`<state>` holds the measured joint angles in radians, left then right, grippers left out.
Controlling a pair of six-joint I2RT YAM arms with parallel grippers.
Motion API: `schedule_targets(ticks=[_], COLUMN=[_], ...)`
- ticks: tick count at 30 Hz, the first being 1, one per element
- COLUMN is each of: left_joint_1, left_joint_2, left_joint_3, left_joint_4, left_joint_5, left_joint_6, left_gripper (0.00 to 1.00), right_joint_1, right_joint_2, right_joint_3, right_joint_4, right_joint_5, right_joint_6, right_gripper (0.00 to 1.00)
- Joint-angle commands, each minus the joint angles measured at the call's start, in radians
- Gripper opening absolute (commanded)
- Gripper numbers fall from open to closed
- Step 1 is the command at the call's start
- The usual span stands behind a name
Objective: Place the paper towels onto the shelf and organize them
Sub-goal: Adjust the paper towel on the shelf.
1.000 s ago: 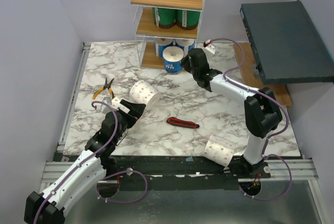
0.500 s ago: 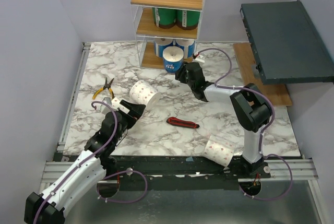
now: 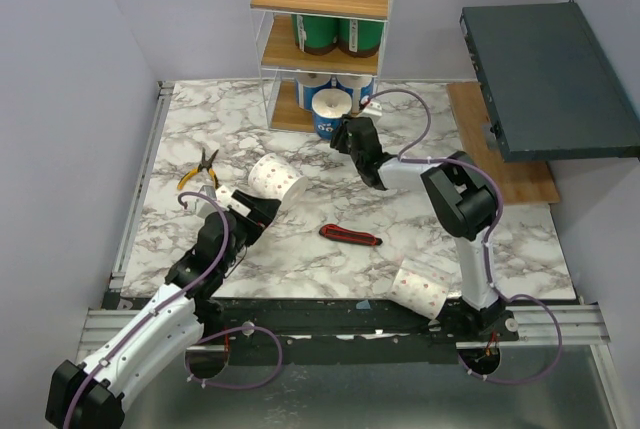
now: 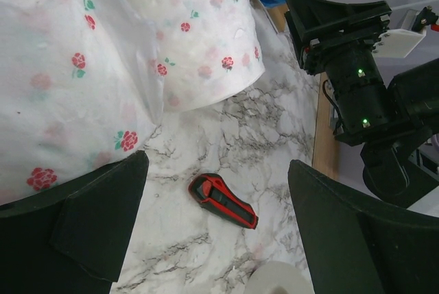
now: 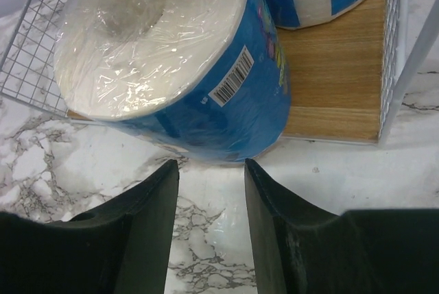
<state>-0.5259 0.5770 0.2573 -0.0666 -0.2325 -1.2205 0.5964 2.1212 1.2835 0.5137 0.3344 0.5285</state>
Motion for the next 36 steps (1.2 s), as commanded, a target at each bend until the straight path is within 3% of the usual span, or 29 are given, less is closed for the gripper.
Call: schedule_targets(ticks=[1, 36], left_joint_1=[0.004, 0.004], left_joint_2=[0.017, 0.016], left_joint_3=[-0.014, -0.027], left_joint_4=[-0.026, -0.033], left_joint_5=[-0.025, -0.032], left_joint_6=[0.007, 0.007], left_gripper=[0.94, 0.94], right_joint_1=[0.006, 0.008], right_joint_2=[0.05, 0.236], right_joint_3=[0.063, 0.322], right_joint_4=[0.028, -0.04], right_joint_5=[0.054, -0.067], right_joint_6=[-0.031, -0.013], right_gripper=[0.46, 0.46])
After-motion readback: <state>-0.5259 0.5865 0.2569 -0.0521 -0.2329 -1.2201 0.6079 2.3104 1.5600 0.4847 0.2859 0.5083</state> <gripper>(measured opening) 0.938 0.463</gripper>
